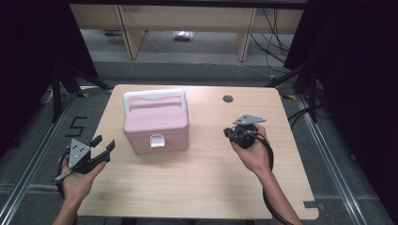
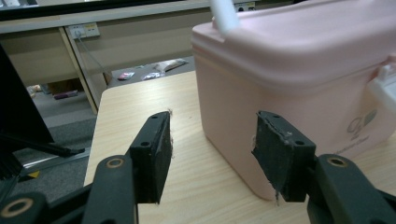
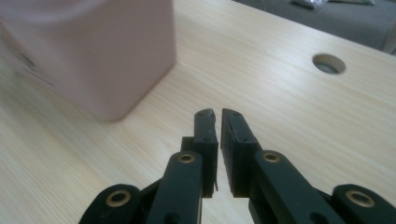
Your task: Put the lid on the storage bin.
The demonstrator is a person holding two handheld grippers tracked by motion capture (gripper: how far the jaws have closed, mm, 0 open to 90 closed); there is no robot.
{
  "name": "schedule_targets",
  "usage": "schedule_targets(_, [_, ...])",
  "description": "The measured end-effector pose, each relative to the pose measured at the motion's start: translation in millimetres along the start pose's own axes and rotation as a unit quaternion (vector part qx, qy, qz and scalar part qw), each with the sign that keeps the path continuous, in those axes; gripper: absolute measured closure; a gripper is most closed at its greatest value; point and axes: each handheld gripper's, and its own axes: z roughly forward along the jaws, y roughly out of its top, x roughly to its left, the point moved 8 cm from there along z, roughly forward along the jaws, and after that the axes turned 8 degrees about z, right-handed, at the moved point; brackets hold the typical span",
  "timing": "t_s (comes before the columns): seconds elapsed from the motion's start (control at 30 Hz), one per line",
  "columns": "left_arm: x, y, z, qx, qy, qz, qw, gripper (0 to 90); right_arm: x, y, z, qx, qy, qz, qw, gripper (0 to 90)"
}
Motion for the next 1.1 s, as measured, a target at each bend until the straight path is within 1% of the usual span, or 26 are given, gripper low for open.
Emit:
schedule_targets(0.03, [1.2, -3.3, 0.5, 0.001, 0.001, 0.001, 1.0000, 45.5, -4.2, -2.5, -0.6, -0.003, -0.003, 0.001, 1.0000, 85.2])
schedule_targets(0.07, [1.8, -6.7, 1.2, 0.002, 0.003, -0.005, 1.0000, 45.4, -11.1, -7.1, -2.8, 0.000, -0.013, -0.005, 0.9999, 85.0])
schedule_targets(0.1, [2.8, -10.1, 1.3, 0.002, 0.004, -0.005, 1.0000, 45.4, -18.0, -12.0, -3.1, -0.004, -0.022, -0.013, 0.9997, 84.8])
schedule_targets(0.13, [3.5, -14.0, 1.4, 0.006, 0.005, -0.007, 0.9999, 45.3, -20.5, -18.6, -4.3, 0.003, -0.021, 0.005, 0.9998, 84.7])
schedule_targets(0.2, [4.1, -21.2, 2.9, 0.008, 0.006, -0.014, 0.9999, 45.3, -33.2, -33.2, -5.6, 0.004, -0.033, 0.001, 0.9994, 84.1])
schedule_targets(0.23, [4.6, -24.1, 3.3, 0.008, 0.005, -0.013, 0.9999, 45.2, -34.6, -38.7, -6.8, 0.007, -0.031, 0.019, 0.9993, 84.0])
schedule_targets(0.27, [4.7, -27.0, 3.3, 0.012, 0.006, -0.015, 0.9998, 45.1, -39.7, -46.4, -7.6, 0.007, -0.038, 0.022, 0.9990, 83.8])
schedule_targets(0.33, [5.1, -30.8, 3.4, 0.012, 0.009, -0.014, 0.9998, 45.0, -45.7, -60.1, -10.4, 0.010, -0.039, 0.040, 0.9984, 83.2])
schedule_targets(0.37, [5.8, -32.5, 3.0, 0.012, 0.010, -0.010, 0.9998, 44.9, -45.7, -66.4, -13.1, 0.013, -0.040, 0.058, 0.9974, 82.8])
schedule_targets(0.4, [5.9, -34.0, 2.8, 0.012, 0.012, -0.014, 0.9998, 44.9, -50.2, -71.9, -14.3, 0.005, -0.042, 0.054, 0.9976, 82.1])
schedule_targets(0.5, [3.9, -38.1, 2.4, 0.008, 0.009, -0.016, 0.9998, 44.9, -53.0, -83.8, -18.0, 0.003, -0.044, 0.063, 0.9970, 78.8])
schedule_targets(0.53, [3.4, -39.7, 1.7, 0.013, 0.008, -0.014, 0.9998, 44.9, -55.5, -89.5, -18.3, 0.003, -0.052, 0.055, 0.9971, 79.4])
schedule_targets(0.57, [1.7, -41.4, 2.0, 0.011, 0.006, -0.016, 0.9998, 44.9, -52.3, -92.9, -18.4, 0.008, -0.047, 0.074, 0.9961, 79.5])
schedule_targets(0.6, [1.0, -42.5, 1.4, 0.014, 0.005, -0.015, 0.9998, 44.9, -52.7, -96.9, -18.0, 0.005, -0.048, 0.070, 0.9964, 79.3])
schedule_targets(0.63, [0.2, -43.3, 1.4, 0.013, 0.004, -0.013, 0.9998, 44.9, -51.3, -99.7, -18.1, 0.010, -0.046, 0.076, 0.9960, 79.0])
schedule_targets(0.67, [-0.4, -43.9, 0.7, 0.012, 0.004, -0.012, 0.9998, 45.0, -51.6, -102.4, -17.7, 0.007, -0.047, 0.075, 0.9961, 78.8])
schedule_targets(0.7, [-0.9, -43.6, 0.7, 0.008, 0.003, -0.011, 0.9999, 45.2, -49.7, -104.2, -17.6, -0.001, -0.043, 0.084, 0.9956, 78.4])
schedule_targets(0.73, [-1.4, -43.8, -0.3, 0.010, 0.004, -0.013, 0.9999, 45.2, -48.1, -106.0, -17.4, -0.002, -0.043, 0.090, 0.9950, 78.1])
schedule_targets(0.77, [-2.2, -43.2, -0.6, 0.004, 0.003, -0.014, 0.9999, 45.2, -49.0, -107.5, -17.8, -0.005, -0.049, 0.085, 0.9951, 77.7])
schedule_targets(0.87, [-3.7, -43.2, -1.3, 0.001, 0.004, -0.016, 0.9999, 45.1, -44.5, -110.7, -15.9, 0.004, -0.035, 0.085, 0.9957, 76.6])
schedule_targets(0.9, [-4.6, -42.5, -0.9, -0.008, 0.003, -0.019, 0.9998, 45.0, -44.6, -110.3, -15.6, 0.001, -0.037, 0.087, 0.9955, 76.1])
schedule_targets(0.97, [-6.1, -43.0, -1.7, -0.005, 0.005, -0.023, 0.9997, 44.7, -43.7, -109.2, -14.5, -0.009, -0.039, 0.088, 0.9953, 75.1])
schedule_targets(1.0, [-6.6, -43.2, -1.7, -0.004, 0.006, -0.026, 0.9996, 44.5, -45.0, -108.6, -13.8, -0.016, -0.044, 0.080, 0.9957, 74.8])
schedule_targets(1.03, [-6.9, -43.1, -1.1, -0.006, 0.005, -0.024, 0.9997, 44.0, -44.1, -108.9, -15.6, -0.012, -0.046, 0.083, 0.9954, 74.3])
schedule_targets(1.07, [-7.3, -43.3, -0.9, -0.006, 0.004, -0.024, 0.9997, 43.7, -41.6, -108.6, -14.7, -0.015, -0.036, 0.092, 0.9950, 74.0])
schedule_targets(1.1, [-7.8, -43.6, -0.4, -0.005, 0.004, -0.025, 0.9997, 43.5, -40.5, -108.8, -14.8, -0.015, -0.035, 0.097, 0.9945, 73.7])
